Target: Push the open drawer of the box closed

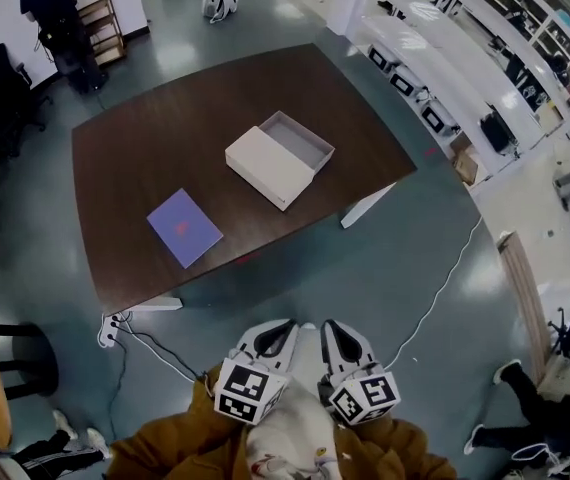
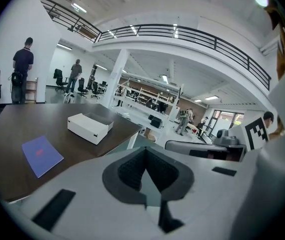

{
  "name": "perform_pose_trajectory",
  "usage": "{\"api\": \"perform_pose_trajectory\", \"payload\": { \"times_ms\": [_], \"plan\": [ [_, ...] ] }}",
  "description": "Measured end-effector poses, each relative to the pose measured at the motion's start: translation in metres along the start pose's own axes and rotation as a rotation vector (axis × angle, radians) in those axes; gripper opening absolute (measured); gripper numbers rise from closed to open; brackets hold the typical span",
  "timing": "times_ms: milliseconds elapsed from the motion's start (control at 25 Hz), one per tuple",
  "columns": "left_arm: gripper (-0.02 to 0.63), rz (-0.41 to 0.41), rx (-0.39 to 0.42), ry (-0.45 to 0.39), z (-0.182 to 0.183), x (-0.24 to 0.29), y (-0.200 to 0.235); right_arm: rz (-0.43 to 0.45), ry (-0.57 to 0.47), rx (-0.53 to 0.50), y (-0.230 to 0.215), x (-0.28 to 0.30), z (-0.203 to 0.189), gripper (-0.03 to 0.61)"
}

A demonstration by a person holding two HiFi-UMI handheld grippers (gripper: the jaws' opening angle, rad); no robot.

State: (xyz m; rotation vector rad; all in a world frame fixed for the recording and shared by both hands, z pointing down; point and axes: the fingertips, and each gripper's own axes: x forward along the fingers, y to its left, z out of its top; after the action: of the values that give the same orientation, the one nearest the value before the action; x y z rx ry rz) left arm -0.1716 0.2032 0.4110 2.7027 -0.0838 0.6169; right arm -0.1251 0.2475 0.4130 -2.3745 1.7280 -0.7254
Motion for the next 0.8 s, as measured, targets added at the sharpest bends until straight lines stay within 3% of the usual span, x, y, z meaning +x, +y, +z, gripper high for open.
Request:
{"api": "perform_pose_trajectory", "payload": {
  "times_ms": [360, 800],
  "plan": [
    [0.005, 0.043, -0.020, 0.007, 0.032, 0.056, 0.055, 0.052, 0.034, -0.010, -0.029, 0.078, 0.024, 0.003],
    [0.005, 0.123, -0.024, 0.020, 0.118, 0.191, 0.115, 0.164, 0.043, 0.017, -0.127, 0.202, 0.103, 0.003]
  ]
}}
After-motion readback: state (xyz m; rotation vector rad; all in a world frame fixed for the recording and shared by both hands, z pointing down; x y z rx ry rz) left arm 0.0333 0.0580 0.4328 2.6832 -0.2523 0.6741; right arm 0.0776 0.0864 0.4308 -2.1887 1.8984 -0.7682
